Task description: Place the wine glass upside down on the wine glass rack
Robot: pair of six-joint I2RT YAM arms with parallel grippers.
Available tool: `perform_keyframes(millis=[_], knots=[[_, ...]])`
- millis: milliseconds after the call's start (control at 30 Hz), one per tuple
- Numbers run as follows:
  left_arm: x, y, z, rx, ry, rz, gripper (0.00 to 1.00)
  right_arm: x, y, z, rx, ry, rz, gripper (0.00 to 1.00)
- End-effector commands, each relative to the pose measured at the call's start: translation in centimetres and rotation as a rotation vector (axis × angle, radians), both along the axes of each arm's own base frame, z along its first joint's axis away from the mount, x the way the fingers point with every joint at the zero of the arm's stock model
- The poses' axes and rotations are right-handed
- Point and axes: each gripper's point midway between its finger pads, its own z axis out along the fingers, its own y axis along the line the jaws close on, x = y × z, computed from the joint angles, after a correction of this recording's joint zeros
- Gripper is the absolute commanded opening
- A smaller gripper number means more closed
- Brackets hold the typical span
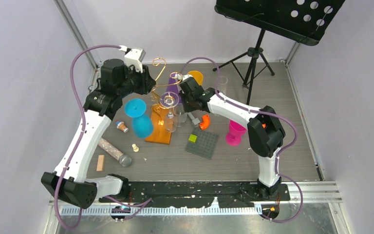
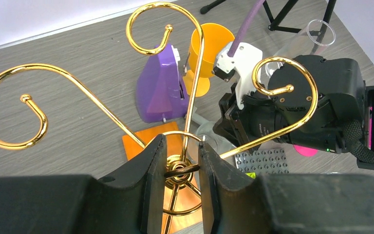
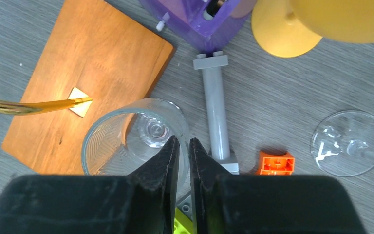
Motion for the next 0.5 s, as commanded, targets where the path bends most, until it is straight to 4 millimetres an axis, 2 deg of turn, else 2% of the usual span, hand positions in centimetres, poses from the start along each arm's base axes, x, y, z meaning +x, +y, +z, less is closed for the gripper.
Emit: perform_keyframes(millis=[0, 100, 333, 433, 467], knots=[[0.1, -0.1, -0.2, 0.005, 0.022, -0.003, 0.29, 1.1, -0.1, 1.5, -0.026, -0.042, -0.001, 0.09], [0.1, -0.1, -0.1, 0.007, 0.018, 0.000, 0.30, 1.0, -0.9, 1.7, -0.055, -0.051, -0.021, 0.06], [0.1, -0.1, 0.2, 0.003, 0.012, 0.001, 0.31, 0.6, -2.7, 3.2, -0.086, -0.082, -0.063, 0.05], [0.2, -0.1, 0.4, -0.002, 0.011, 0.002, 0.36, 0.1, -3.1, 3.4, -0.077, -0.078, -0.069, 0.05], [0.2, -0.2, 0.4, -0.003, 0.012, 0.002, 0.37, -0.1, -3.1, 4.0, -0.060, -0.085, -0.072, 0.05]])
